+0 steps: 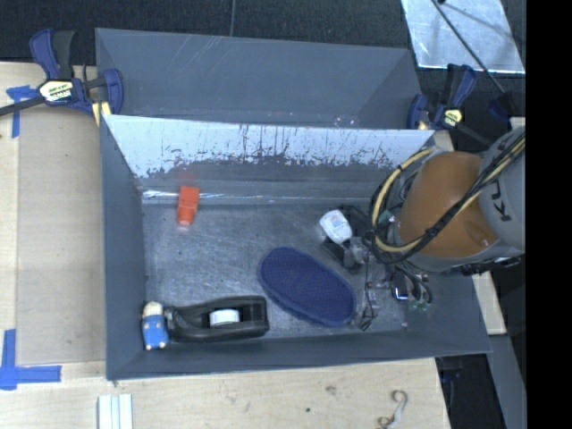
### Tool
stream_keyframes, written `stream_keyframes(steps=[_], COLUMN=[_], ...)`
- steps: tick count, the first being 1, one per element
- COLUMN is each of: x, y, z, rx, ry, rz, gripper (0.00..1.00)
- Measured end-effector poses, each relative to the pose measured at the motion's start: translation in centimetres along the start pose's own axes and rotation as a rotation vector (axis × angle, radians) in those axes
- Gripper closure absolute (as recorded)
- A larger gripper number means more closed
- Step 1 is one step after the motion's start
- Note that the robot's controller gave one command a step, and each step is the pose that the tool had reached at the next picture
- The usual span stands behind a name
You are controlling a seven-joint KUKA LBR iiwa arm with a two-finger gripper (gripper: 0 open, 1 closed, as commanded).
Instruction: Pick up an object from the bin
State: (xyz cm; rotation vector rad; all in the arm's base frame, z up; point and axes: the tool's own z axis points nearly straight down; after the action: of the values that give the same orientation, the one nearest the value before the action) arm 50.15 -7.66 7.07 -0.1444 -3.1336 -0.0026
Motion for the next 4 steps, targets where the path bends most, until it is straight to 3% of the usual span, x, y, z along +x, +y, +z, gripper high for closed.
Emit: stream_keyframes(steps=[1, 2, 3, 4], x=[2.4, 1.0, 1.7, 1.5], y=[5.1, 11.5, 11.5, 11.5], z=[-1.0, 0.1, -3.2, -2.0], rx=[0.001, 0.001, 0.011, 0.014], ry=[-0.004, -0.012, -0.038, -0.038], rz=[0.104, -0.101, -0.788, -0.875], gripper=[0.0, 0.0, 0.0, 0.0])
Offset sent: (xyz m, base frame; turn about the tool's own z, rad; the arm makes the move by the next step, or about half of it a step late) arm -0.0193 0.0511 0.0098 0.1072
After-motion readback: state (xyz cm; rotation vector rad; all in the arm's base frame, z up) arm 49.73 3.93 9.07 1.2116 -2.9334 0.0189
